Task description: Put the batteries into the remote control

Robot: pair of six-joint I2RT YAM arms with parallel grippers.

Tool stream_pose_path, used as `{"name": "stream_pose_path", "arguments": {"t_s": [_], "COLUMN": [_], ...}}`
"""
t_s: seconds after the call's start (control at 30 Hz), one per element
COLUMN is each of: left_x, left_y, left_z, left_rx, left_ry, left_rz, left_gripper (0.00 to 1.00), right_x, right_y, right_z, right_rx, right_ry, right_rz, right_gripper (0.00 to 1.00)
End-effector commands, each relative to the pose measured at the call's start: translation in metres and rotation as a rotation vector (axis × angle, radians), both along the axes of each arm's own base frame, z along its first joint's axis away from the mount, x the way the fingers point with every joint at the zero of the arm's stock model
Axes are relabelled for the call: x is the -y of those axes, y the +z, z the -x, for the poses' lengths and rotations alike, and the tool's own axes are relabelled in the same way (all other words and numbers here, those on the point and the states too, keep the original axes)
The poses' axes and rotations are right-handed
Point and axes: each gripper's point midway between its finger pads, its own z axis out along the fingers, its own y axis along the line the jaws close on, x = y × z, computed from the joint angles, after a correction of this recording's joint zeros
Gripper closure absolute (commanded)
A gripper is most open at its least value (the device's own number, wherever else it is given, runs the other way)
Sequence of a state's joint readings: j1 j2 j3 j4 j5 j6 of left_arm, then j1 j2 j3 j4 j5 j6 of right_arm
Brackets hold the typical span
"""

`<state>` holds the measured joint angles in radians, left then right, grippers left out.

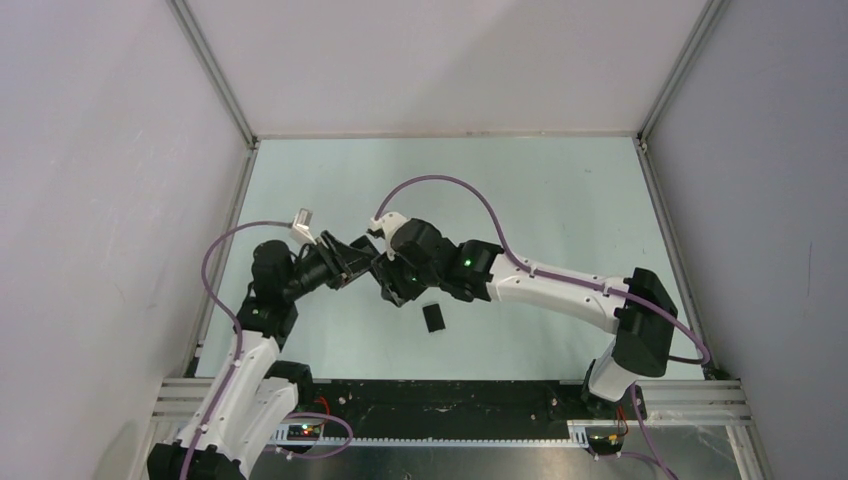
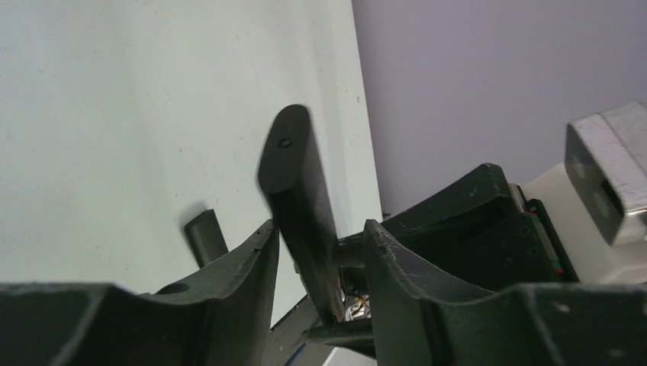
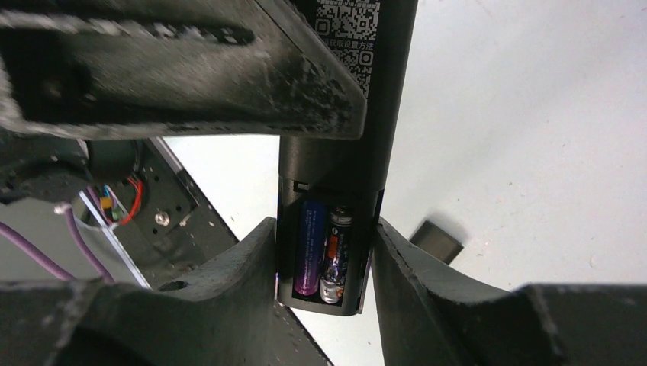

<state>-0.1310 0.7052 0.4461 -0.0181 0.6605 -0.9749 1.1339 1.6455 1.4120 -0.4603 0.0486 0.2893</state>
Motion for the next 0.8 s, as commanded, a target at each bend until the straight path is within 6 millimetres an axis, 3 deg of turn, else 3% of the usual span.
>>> {"name": "stream_pose_path", "arguments": {"t_s": [0.0,0.43,0.77], "left_x": [0.004,0.011,0.013], "left_y": [0.012,0.007,0.01], "left_z": [0.01,0.018,0.021], "left_rx": [0.062,0.002,-0.029], "left_ry": [-0.084,-0.142,-0.153], "left_rz": [-0.061,-0.021,0.009], "left_gripper": [0.51,0.54,0.77], "right_x": [0.005,0.013,0.013], "right_y": [0.019,0.023,0.025], "right_z": [0.015,0.027,0.024], "right_rx": [0.023,0.068,0.065], "right_ry": [0.168,0.345,0.329], "right_rz": [-0.039,-0.049,-0.064], "right_gripper": [0.68,0.69,0.69]}}
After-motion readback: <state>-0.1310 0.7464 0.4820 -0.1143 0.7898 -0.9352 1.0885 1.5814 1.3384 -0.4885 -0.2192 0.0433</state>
